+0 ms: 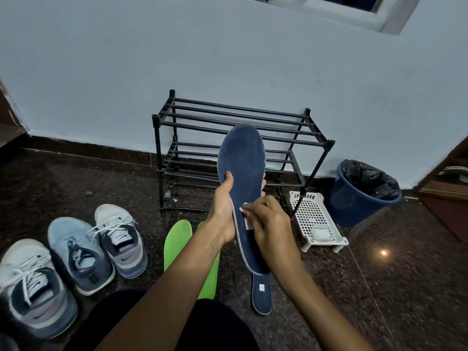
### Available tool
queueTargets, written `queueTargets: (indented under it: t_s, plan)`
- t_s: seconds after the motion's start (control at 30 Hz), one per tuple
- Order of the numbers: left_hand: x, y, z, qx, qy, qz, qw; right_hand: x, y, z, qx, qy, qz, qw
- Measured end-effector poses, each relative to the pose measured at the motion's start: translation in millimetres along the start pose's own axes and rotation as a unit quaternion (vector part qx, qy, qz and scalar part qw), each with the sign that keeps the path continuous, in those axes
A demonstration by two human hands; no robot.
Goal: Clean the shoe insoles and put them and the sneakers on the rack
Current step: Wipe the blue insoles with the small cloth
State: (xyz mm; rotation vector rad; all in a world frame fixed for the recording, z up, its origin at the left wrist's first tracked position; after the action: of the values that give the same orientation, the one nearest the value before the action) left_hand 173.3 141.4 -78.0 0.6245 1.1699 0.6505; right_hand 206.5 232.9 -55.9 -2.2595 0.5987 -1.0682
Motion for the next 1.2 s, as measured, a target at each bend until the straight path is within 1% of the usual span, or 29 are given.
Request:
queueTargets:
  t_s: [0.2,0.27,0.4,0.5,0.57,0.7,0.87,1.0,1.13,1.2]
  plan:
    - [0.2,7.0,5.5,0.038,-0.021,0.008,0.999,-11.9,-10.2,-16.0,-0.040,0.050,0.018,0.998]
    - [-1.4,5.3,4.7,0.040,-0.018,0.023,0.999,-7.2,-5.8,-13.5,-0.034,0.033,0.014,0.999]
    - [-4.3,2.5,2.0,0.035,0.000,0.038,0.999,5.3,4.8,1.7,-0.015,-0.006,-0.029,0.999]
    - [-3.8,6.6,4.6,0.054,-0.007,0.033,0.998,2.9,3.1,2.0,-0.023,-0.005,-0.019,1.000]
    - [-3.4,8.4,6.4,0.063,-0.018,0.025,0.998,-0.8,-1.4,-3.9,-0.034,0.011,-0.003,0.999]
    - [-3.6,5.4,5.8,0.062,-0.019,0.013,0.998,-1.2,-1.5,-11.4,-0.047,0.036,0.017,0.998]
    - [-7.6,1.5,3.6,0.041,0.019,0.054,0.998,8.3,10.3,4.9,-0.029,0.025,-0.011,0.999]
    - [-6.9,3.5,5.5,0.043,0.010,0.034,0.998,3.7,4.8,-0.1,-0.024,0.057,-0.035,0.997]
    - [-7.5,3.6,8.3,0.043,0.008,0.036,0.998,0.1,-0.2,-13.6,-0.046,0.079,-0.034,0.995]
    - [-7.4,2.6,8.2,0.040,0.011,0.041,0.998,0.4,0.2,-14.1,-0.040,0.085,-0.041,0.995]
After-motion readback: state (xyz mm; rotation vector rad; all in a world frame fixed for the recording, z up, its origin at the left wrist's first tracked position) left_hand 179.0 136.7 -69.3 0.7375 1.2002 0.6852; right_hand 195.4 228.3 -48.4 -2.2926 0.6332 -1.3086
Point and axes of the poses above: each hand's wrist, its own z-axis away from the middle knuckle, its own y-axis out of the palm, x = y × z, the point moved 3 cm from there along -z, towards the middle knuckle, and after that the axes turned 1 degree about x, right-handed, at the moved point
